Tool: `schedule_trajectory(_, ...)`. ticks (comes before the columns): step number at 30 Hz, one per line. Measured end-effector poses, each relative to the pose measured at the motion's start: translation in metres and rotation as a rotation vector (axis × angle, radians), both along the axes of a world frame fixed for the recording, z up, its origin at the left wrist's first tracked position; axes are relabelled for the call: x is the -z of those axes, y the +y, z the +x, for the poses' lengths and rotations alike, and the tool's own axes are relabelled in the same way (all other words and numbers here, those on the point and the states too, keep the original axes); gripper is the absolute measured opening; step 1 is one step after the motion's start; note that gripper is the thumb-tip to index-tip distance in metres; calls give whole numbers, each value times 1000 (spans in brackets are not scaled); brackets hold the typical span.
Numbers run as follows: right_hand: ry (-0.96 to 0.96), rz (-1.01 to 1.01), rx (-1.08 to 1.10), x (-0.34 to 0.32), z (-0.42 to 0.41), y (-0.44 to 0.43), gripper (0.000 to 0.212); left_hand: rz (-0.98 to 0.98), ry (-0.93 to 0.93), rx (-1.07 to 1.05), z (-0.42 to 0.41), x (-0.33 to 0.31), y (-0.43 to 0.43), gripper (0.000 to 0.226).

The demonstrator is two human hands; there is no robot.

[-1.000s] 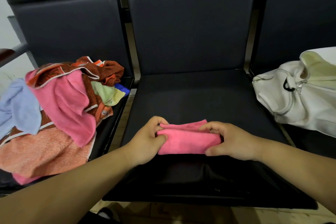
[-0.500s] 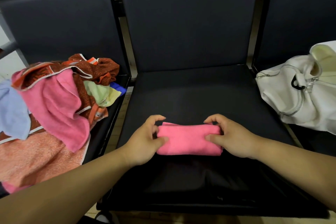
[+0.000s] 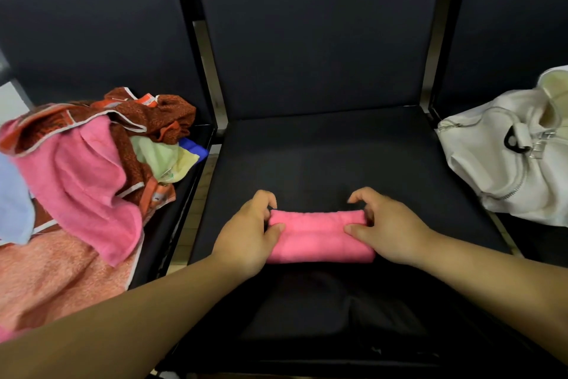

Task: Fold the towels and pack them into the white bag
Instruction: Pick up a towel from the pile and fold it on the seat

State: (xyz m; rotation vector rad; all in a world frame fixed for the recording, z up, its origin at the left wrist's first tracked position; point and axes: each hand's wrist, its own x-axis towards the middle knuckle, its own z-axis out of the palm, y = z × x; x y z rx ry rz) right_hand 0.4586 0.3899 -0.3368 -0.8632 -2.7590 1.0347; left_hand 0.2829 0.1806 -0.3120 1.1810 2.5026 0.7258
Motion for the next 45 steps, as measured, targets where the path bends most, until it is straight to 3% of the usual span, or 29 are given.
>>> schedule_trajectory(3, 67, 31, -237, -2, -4, 7, 47, -39, 41, 99, -6, 4, 1, 15)
schedule_trajectory(7, -47, -86, -404, -9, -4, 13, 46, -90, -15, 199, -18, 6, -1, 8)
schedule_trajectory(11, -158, -182, -396, -22, -2, 15, 28, -208, -25, 255, -16, 2, 0, 42)
schedule_trajectory(15, -46, -379, -263, -26, -6, 9, 21, -270, -28, 247, -6, 2, 7, 52)
schedule_trajectory(27, -319, -829, -211, -33, -27, -1, 48, -316, -22, 300, -5, 6, 9, 55)
schedule_trajectory(31, -255, -774, -207, -29, -19, -7, 47, -320, -30, 334, -7, 6, 7, 53)
schedule_trajectory(33, -169, -761, -211, -38, -12, -6, 48, -277, -119, 325, -10, 4, 7, 51)
schedule_trajectory(38, -15, -502, -262, -100, 20, 17, 48, 143, -640, 221, 26, -25, 39, 57)
schedule_trajectory(42, 179, -264, -156, -158, 66, 53, 54, 436, -631, 221, 68, -81, 110, 56)
schedule_trajectory(45, 335, -189, -20, -181, 109, 88, 54, 467, -521, 315, 92, -124, 175, 62)
